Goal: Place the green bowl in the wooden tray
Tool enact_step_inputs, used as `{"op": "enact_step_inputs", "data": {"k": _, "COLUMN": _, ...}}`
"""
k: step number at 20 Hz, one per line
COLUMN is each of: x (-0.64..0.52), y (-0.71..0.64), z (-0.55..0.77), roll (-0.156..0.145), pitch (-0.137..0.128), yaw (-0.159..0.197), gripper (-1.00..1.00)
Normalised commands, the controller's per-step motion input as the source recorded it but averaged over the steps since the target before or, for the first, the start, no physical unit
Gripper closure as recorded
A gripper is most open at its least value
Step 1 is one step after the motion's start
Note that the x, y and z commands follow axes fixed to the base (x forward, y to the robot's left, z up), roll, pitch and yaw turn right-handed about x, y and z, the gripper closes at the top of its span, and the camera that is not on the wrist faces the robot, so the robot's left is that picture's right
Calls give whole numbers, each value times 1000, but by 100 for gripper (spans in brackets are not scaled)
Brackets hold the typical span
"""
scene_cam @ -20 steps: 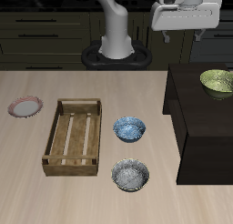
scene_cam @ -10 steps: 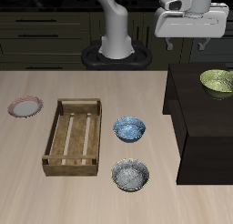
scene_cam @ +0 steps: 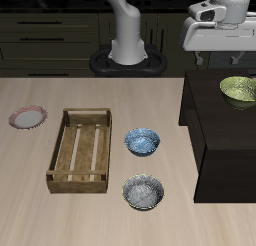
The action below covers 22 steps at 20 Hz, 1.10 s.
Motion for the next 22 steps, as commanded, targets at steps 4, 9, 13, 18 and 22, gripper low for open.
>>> {"op": "enact_step_inputs", "data": {"k": 4, "x": 207, "y": 57, "z": -56, "roll": -34, "pitch": 3, "yaw": 25, "gripper": -100}}
{"op": "enact_step_inputs", "data": {"k": 9, "x": 161, "y": 104, "z": -105, "roll": -10, "pitch": 16, "yaw": 24, "gripper": -100}}
{"op": "enact_step_inputs", "data": {"k": 13, "x": 42, "y": -2, "z": -83, "roll": -2, "pitch": 17, "yaw": -2, "gripper": -100}}
{"op": "enact_step_inputs", "data": {"k": 18, "x": -26, "y": 63, "z": -256, "roll": 16, "pitch": 39, "yaw": 20, "gripper": -100}}
{"op": "enact_step_inputs", "data": {"k": 22, "x": -28, "y": -12, "z": -380, "roll": 9, "pitch": 26, "yaw": 29, "gripper": -100}}
